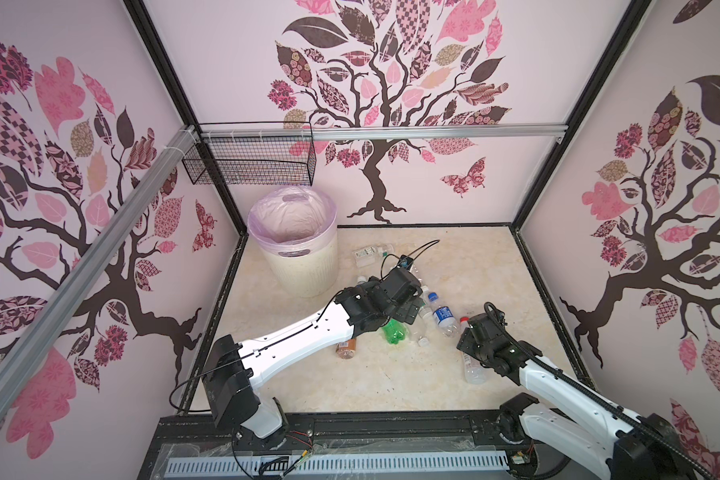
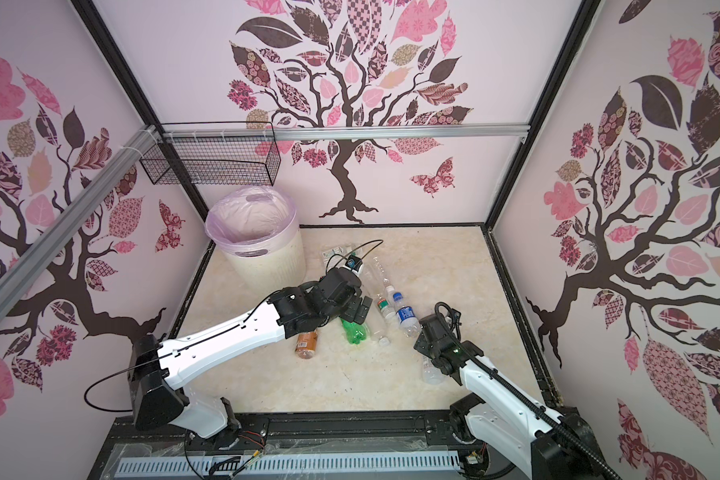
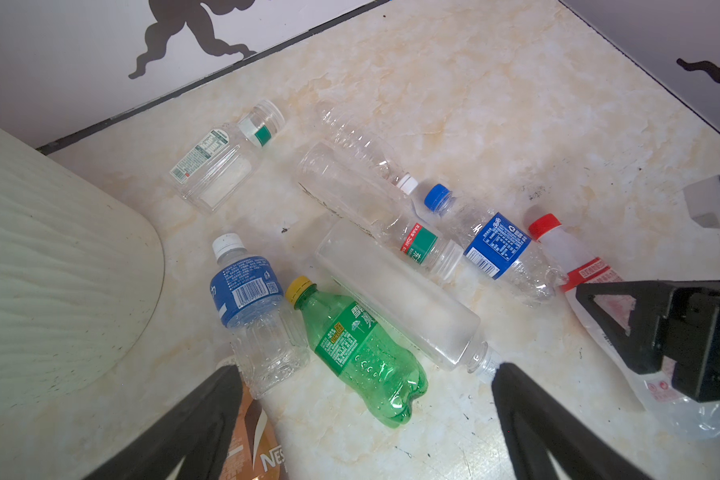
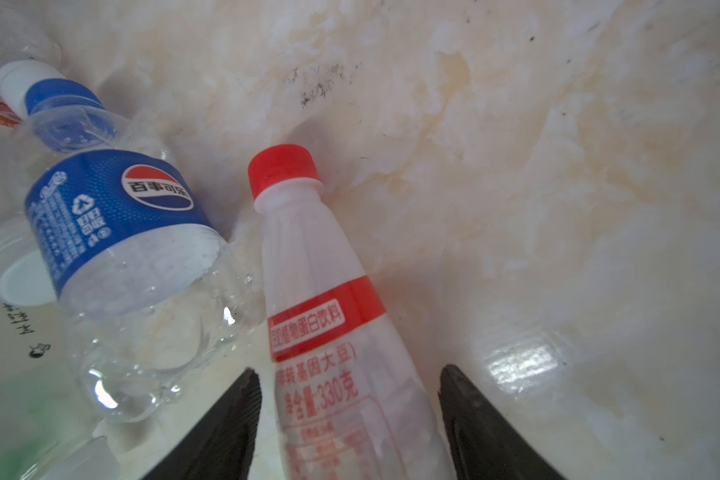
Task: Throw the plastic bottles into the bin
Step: 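Close the right gripper on the red-cap white bottle and lift it upright, then carry the red-cap bottle with the right gripper toward the open left gripper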
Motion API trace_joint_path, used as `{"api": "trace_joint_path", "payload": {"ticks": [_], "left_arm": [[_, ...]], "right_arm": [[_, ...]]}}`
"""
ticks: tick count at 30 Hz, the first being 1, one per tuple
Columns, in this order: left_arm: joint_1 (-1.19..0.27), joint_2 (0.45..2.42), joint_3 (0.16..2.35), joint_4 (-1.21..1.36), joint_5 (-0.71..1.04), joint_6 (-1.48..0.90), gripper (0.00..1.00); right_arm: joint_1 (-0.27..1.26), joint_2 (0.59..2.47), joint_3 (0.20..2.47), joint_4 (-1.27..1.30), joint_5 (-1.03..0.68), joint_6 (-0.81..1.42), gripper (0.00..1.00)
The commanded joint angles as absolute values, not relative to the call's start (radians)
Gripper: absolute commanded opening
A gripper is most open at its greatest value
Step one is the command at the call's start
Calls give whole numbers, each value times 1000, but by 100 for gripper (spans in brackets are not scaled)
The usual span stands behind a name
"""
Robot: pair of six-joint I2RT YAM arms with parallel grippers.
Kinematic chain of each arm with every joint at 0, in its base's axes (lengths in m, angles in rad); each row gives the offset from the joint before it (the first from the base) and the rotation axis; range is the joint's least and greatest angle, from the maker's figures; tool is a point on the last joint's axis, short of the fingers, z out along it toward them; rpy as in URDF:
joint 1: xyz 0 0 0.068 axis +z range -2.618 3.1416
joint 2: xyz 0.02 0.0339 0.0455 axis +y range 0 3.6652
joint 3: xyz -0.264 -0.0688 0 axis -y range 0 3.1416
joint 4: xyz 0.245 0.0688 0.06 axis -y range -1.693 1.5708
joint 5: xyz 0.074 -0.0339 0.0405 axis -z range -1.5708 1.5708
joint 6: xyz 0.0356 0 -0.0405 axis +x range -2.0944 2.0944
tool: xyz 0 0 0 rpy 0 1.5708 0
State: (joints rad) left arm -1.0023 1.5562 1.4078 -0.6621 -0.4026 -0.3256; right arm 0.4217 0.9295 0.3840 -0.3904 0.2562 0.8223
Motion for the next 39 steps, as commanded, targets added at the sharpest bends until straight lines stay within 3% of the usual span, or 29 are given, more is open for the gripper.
{"api": "trace_joint_path", "payload": {"ticks": [1, 12, 23, 30, 39], "left_arm": [[-1002, 1538, 1408, -671, -405, -356, 98], [-1002, 1446, 1336, -666, -338, -379, 98], [-994, 1435, 1315, -639, -264, -428, 98], [-918, 1363, 1241, -554, -49, -521, 98], [-852, 1303, 1187, -541, 10, -603, 98]], "right_arm": [[415, 925, 361, -371, 249, 825, 65], [403, 879, 318, -323, 230, 848, 50], [393, 790, 469, -408, 269, 817, 51], [392, 811, 636, -373, 258, 777, 52], [393, 1006, 801, -161, 27, 805, 51]]}}
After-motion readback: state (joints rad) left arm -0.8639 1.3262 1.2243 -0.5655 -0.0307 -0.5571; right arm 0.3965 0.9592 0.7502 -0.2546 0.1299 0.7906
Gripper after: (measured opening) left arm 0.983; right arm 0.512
